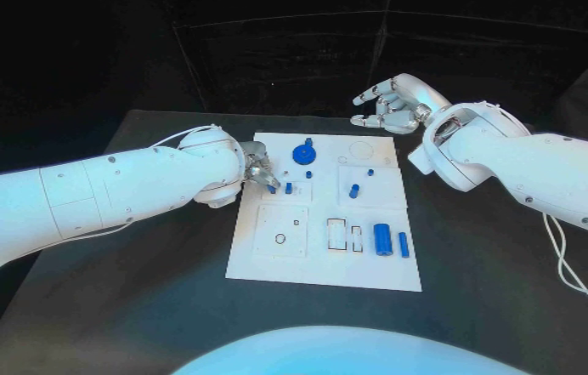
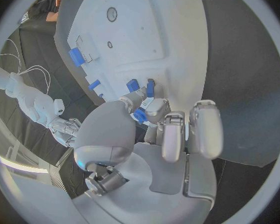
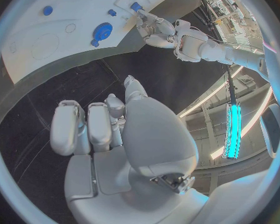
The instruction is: Assemble the parts on the task board
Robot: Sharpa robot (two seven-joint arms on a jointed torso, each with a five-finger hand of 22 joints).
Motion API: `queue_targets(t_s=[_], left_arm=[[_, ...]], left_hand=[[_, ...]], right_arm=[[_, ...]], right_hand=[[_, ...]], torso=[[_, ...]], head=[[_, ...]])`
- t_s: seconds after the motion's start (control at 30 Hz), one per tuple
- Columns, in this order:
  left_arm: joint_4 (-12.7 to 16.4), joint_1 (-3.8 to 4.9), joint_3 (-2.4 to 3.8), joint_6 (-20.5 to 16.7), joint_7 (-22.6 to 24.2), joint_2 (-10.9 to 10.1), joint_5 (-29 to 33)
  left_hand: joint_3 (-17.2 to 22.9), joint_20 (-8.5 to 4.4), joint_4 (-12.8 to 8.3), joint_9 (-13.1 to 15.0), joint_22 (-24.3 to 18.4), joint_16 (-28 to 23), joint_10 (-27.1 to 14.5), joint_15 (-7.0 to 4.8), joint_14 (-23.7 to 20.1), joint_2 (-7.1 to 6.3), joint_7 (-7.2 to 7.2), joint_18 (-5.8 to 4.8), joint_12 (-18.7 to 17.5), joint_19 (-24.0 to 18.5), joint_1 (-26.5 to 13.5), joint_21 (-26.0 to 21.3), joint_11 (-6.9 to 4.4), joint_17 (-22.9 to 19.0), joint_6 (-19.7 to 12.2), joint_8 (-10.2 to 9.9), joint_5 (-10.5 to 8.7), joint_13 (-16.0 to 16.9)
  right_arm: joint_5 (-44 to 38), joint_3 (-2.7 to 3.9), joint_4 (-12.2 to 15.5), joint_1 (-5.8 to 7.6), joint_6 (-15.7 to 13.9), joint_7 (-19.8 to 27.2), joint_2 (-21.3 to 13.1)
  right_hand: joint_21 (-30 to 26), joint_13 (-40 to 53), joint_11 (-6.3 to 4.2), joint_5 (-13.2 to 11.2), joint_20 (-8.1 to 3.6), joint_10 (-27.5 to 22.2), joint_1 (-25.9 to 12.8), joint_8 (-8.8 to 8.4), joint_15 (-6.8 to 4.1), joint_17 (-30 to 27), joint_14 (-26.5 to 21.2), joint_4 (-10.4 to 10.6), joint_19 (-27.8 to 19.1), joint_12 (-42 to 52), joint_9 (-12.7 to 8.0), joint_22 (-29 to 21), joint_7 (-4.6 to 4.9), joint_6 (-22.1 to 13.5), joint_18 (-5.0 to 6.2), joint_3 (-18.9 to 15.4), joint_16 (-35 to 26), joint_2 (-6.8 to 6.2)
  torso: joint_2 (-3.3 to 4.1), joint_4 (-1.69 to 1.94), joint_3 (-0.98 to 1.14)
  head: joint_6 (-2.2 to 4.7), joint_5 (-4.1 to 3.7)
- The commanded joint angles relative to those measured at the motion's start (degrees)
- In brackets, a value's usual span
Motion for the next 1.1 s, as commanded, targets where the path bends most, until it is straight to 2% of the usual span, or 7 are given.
queue_targets(t_s=[0.03,0.43,0.7,0.87,1.1], left_arm=[[0.1,-0.23,-0.09,0.6,-0.4,0.2,0.6],[0.1,-0.35,-0.09,1.8,-0.9,0.2,0.7],[0.0,-0.36,-0.09,3.1,-1.3,0.3,0.7],[0.0,-0.36,-0.09,3.5,-1.4,0.2,0.7],[-0.2,-0.37,-0.09,3.4,-1.3,0.3,0.7]], left_hand=[[-0.4,-0.41,-0.1,0.2,2.4,0.2,0.5,-0.33,6.0,0.28,-0.62,-0.53,-0.2,0.3,-0.3,0.2,-0.30,15.1,0.6,0.2,0.21,0.0],[-0.6,-0.43,0.0,0.2,2.3,0.2,0.4,-0.34,6.0,0.24,-0.66,-0.52,-0.3,0.3,-0.3,0.1,-0.33,15.1,0.7,0.2,0.21,-0.1],[-2.2,-0.51,-0.2,0.4,2.4,0.2,0.4,-0.40,6.0,-0.85,-0.75,-0.53,-0.3,0.3,-0.7,0.1,-0.38,15.1,0.8,0.3,0.21,-0.1],[-3.9,-0.57,0.4,0.4,2.5,0.2,0.6,-0.45,6.0,-1.47,-0.81,-0.57,0.0,0.4,-1.8,0.3,-0.43,15.1,1.2,0.4,0.22,0.2],[-5.0,-0.63,0.9,0.4,2.7,0.2,0.7,-0.53,6.0,-1.54,-0.92,-0.60,0.2,0.4,-2.5,0.3,-0.52,15.1,1.4,0.4,0.22,0.3]], right_arm=[[0.0,0.04,0.1,0.11,0.1,0.3,0.0],[0.0,0.04,0.1,0.11,0.1,0.3,0.0],[0.0,0.04,0.1,0.11,0.1,0.3,0.0],[0.0,0.04,0.1,0.11,0.1,0.3,0.0],[0.0,0.04,0.1,0.11,0.1,0.3,0.0]], right_hand=[[-0.2,-0.1,0.00,0.1,0.08,-0.4,0.1,0.29,-0.06,-0.1,0.7,0.1,-0.4,-0.1,-0.1,0.0,0.03,-0.3,-0.09,-0.3,-0.4,0.46],[-0.2,-0.1,0.00,0.1,0.08,-0.4,0.1,0.29,-0.06,-0.1,0.7,0.1,-0.4,-0.1,-0.1,0.0,0.03,-0.3,-0.09,-0.3,-0.4,0.46],[-0.2,-0.1,0.00,0.1,0.08,-0.4,0.1,0.29,-0.06,-0.1,0.7,0.1,-0.4,-0.1,-0.1,0.0,0.03,-0.3,-0.09,-0.3,-0.4,0.46],[-0.2,-0.1,0.00,0.1,0.08,-0.4,0.1,0.29,-0.06,-0.1,0.7,0.1,-0.4,-0.1,-0.1,0.0,0.03,-0.3,-0.09,-0.3,-0.4,0.46],[-0.2,-0.1,0.00,0.1,0.08,-0.4,0.1,0.29,-0.06,-0.1,0.7,0.1,-0.4,-0.1,-0.1,0.0,0.03,-0.3,-0.09,-0.3,-0.4,0.46]], torso=[[-0.03,0.03,0.02],[0.00,-0.01,0.00],[0.01,0.01,-0.02],[0.01,-0.01,-0.03],[0.02,-0.03,-0.01]], head=[[-0.05,0.03],[-0.07,-0.01],[-0.12,0.01],[-0.18,0.00],[-0.18,-0.02]])
